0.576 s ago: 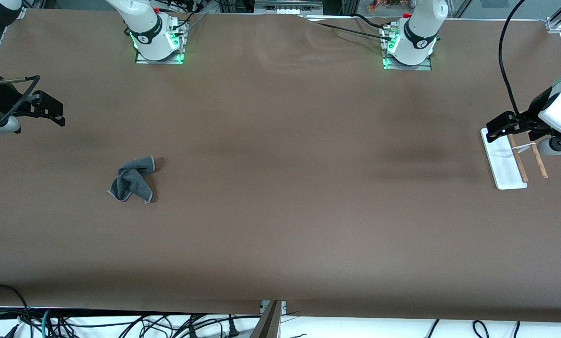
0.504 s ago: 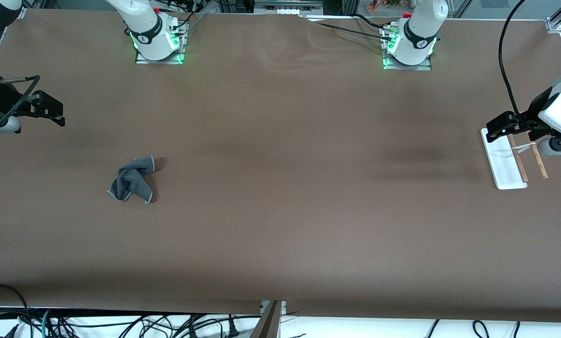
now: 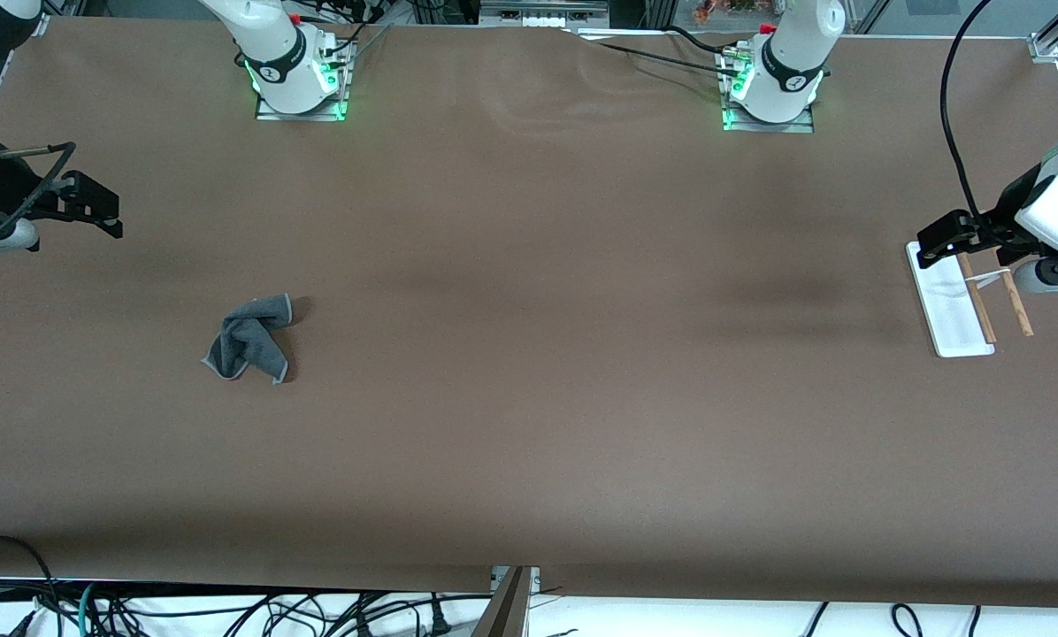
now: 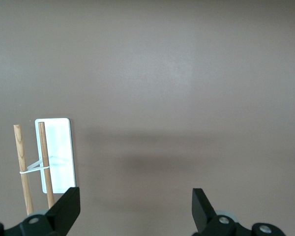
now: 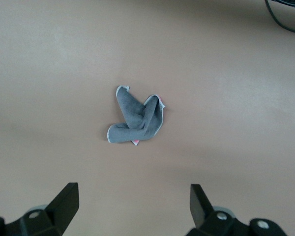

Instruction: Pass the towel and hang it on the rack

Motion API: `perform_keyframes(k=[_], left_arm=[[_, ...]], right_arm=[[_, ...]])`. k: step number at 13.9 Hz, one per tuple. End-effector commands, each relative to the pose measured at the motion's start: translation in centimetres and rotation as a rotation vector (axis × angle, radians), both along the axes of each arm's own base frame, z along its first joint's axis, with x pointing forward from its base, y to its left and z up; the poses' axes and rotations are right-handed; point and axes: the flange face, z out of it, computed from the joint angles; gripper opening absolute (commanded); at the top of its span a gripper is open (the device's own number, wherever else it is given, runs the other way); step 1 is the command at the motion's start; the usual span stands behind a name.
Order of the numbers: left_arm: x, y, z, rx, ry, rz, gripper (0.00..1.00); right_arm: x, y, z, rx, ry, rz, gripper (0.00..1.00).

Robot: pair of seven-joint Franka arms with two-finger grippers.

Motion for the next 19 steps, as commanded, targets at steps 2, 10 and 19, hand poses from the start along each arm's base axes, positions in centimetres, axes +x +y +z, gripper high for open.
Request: perform_keyframes(k=[2, 10, 19], left_arm=[[0.4, 0.3, 0.4, 0.023, -0.006, -0.019, 1.00], [0.4, 0.3, 0.5, 0.023, -0.007, -0.019, 1.00], [0.5, 0.3, 0.5, 0.024, -0.010, -0.021, 1.00]], right_arm=[[0.4, -0.2, 0.3, -0.004, -0.004, -0.012, 1.00], [0.4, -0.2, 0.3, -0.003, -0.004, -0.012, 1.00], [1.8, -1.1, -1.7, -0.018, 0.020, 0.087, 1.00]])
